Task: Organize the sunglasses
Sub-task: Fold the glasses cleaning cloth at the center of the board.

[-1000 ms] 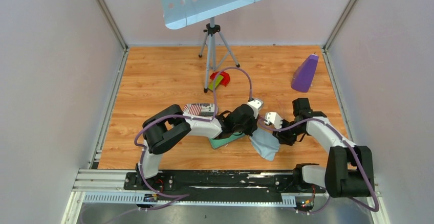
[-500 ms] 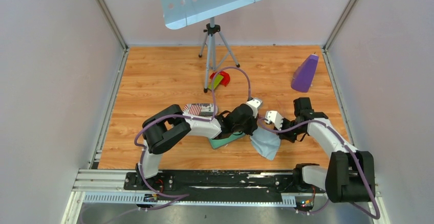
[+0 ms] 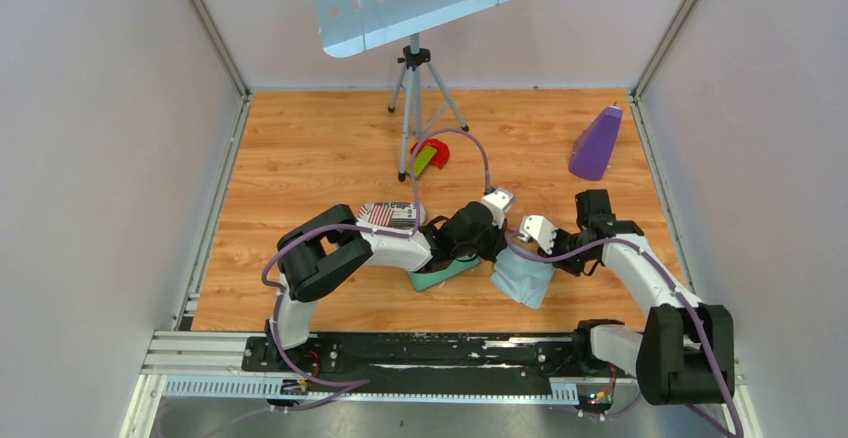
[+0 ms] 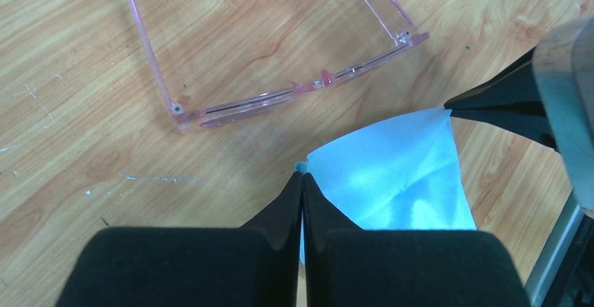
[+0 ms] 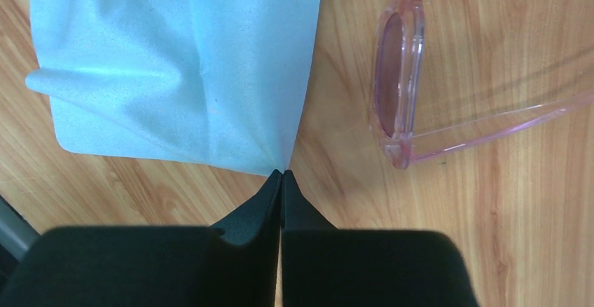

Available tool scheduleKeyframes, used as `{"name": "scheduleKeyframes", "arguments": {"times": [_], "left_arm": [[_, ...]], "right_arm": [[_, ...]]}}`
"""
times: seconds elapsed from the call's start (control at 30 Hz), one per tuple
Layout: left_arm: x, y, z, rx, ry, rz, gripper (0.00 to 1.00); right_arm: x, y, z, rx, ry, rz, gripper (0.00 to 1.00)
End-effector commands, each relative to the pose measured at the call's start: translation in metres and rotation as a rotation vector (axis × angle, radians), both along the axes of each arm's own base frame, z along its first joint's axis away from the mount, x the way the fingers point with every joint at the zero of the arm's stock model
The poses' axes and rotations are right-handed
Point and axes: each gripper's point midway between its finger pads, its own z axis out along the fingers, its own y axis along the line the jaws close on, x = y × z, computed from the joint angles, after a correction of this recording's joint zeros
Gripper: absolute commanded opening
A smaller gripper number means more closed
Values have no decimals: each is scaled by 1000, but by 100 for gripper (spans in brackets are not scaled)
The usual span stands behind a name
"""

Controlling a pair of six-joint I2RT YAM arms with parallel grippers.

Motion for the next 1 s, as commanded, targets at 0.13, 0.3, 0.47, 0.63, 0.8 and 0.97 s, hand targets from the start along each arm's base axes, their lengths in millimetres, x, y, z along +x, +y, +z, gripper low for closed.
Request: {"name": "scheduleKeyframes", "arguments": {"times": [0.13, 0.3, 0.47, 0.63, 0.8, 0.97], "left_arm": [[16, -15, 32, -63, -85, -5, 0], [18, -18, 31, -68, -102, -13, 0], [15, -18, 33, -72, -120, -35, 0], [7, -23, 44, -133, -136, -115, 0], [-6, -26, 39, -159, -99, -167, 0], [-12, -21, 39, -188, -85, -164, 0]], "right_arm": [[18, -12, 9, -48, -52, -40, 0], [20, -16, 9, -60, -60, -49, 0], [17, -17, 11, -60, -73, -59, 0], [13, -17, 13, -60, -99, -63, 0], [9, -17, 16, -57, -131, -56, 0], [0, -14, 12, -51, -138, -30, 0]]}}
